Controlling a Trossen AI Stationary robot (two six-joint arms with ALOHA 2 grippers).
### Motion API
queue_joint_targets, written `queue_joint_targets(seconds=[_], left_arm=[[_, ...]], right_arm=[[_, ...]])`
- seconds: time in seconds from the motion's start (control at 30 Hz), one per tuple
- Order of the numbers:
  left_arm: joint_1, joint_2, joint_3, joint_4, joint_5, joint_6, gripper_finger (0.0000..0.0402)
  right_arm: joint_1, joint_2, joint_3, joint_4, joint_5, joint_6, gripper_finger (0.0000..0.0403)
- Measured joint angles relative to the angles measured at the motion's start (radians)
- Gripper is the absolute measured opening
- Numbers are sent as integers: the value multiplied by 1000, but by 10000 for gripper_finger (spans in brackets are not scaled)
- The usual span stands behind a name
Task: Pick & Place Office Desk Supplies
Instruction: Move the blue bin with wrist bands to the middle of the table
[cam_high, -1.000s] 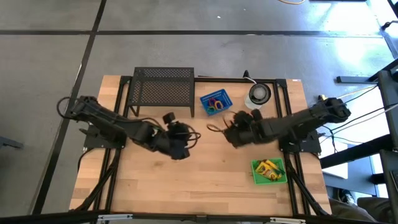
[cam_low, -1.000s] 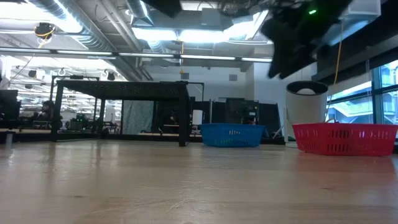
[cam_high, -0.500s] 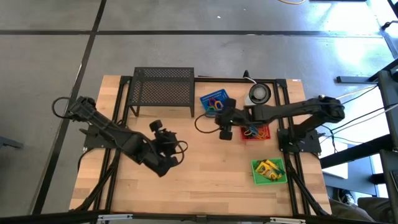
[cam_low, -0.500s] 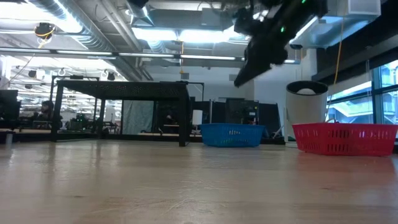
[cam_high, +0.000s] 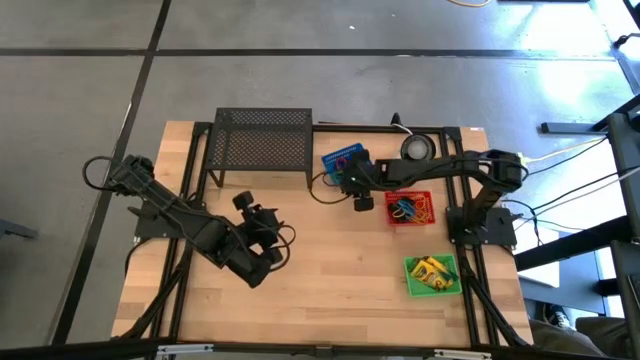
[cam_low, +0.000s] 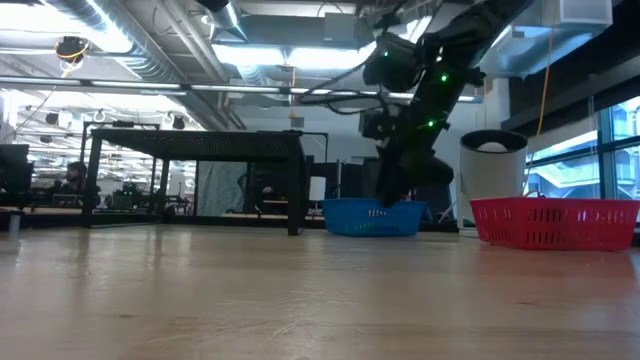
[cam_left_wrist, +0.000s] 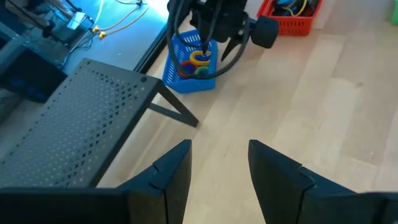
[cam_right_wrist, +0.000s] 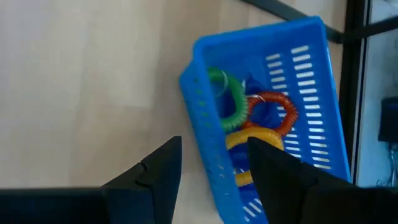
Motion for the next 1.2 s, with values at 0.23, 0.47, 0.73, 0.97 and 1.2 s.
queue_joint_targets(seconds=[0.23, 0.47, 0.73, 0.97, 1.2], left_arm=[[0, 0, 0, -11, -25, 0, 153], [0, 0, 0, -10, -24, 0, 153], [-1, 0, 0, -10, -16, -3, 153], [-1, 0, 0, -9, -17, -2, 153], [-2, 0, 0, -9, -16, -3, 153]], right_arm=[[-48, 7, 0, 36, -70, 3, 182], [-57, 62, 1, 76, -133, 42, 182], [-54, 88, 1, 95, -63, 45, 166], [-47, 88, 1, 95, -62, 29, 77], [-19, 88, 1, 62, -59, 26, 14]])
